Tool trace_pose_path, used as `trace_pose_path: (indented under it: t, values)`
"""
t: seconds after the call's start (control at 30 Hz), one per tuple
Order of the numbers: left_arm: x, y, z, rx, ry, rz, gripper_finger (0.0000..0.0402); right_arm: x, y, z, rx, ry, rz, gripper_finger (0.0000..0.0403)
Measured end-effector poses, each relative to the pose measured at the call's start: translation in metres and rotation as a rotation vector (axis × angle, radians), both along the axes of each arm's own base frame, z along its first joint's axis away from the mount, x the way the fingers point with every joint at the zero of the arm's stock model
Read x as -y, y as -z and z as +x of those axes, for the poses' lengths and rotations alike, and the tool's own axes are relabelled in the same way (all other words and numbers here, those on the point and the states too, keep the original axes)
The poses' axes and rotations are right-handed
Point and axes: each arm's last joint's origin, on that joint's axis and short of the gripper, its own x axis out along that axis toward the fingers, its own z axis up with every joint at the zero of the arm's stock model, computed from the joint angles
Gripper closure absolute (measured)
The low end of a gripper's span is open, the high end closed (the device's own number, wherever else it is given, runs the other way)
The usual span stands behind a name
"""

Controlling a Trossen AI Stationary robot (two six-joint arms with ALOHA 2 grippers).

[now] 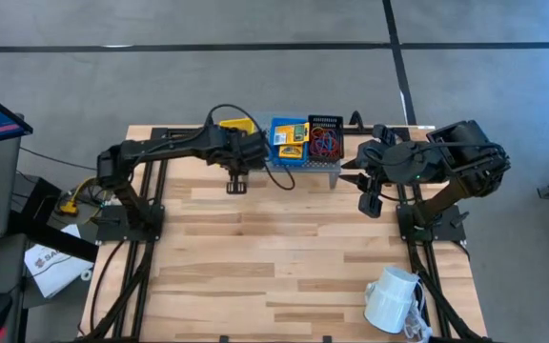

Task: Pick & Place Office Desk Supplies
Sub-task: Put the yellow bin filled with spring keychains on the shelf

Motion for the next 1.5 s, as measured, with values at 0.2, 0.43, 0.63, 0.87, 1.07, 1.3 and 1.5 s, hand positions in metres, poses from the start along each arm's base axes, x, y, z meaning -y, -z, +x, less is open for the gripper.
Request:
trace_pose_path:
  t: [0.2, 0.43, 0.63, 0.87, 1.07, 1.3, 1.5]
  values:
    - [-0.004, 0.001, 0.003, 0.022, -0.003, 0.005, 0.0401, 0.000, 0.000, 0.000, 0.000, 0.000, 0.000, 0.0303]
    - [-0.005, -0.002, 0.009, 0.069, 0.000, 0.006, 0.0401, 0.000, 0.000, 0.000, 0.000, -0.001, 0.001, 0.0303]
    - [-0.009, -0.015, 0.015, 0.122, 0.000, 0.019, 0.0401, 0.000, 0.000, 0.000, -0.001, -0.002, 0.002, 0.0303]
    - [-0.016, 0.011, 0.030, 0.015, 0.005, 0.019, 0.0401, -0.002, 0.000, 0.000, -0.007, -0.024, 0.038, 0.0303]
    - [-0.017, 0.016, 0.034, 0.007, 0.014, 0.013, 0.0401, -0.002, 0.001, 0.000, -0.006, -0.024, 0.057, 0.0303]
    - [-0.014, 0.015, 0.034, 0.020, 0.024, -0.021, 0.0401, -0.002, 0.001, 0.000, -0.006, -0.024, 0.057, 0.0303]
    - [-0.014, 0.014, 0.036, 0.058, 0.007, -0.045, 0.0401, -0.002, 0.001, 0.000, -0.006, -0.024, 0.057, 0.0303]
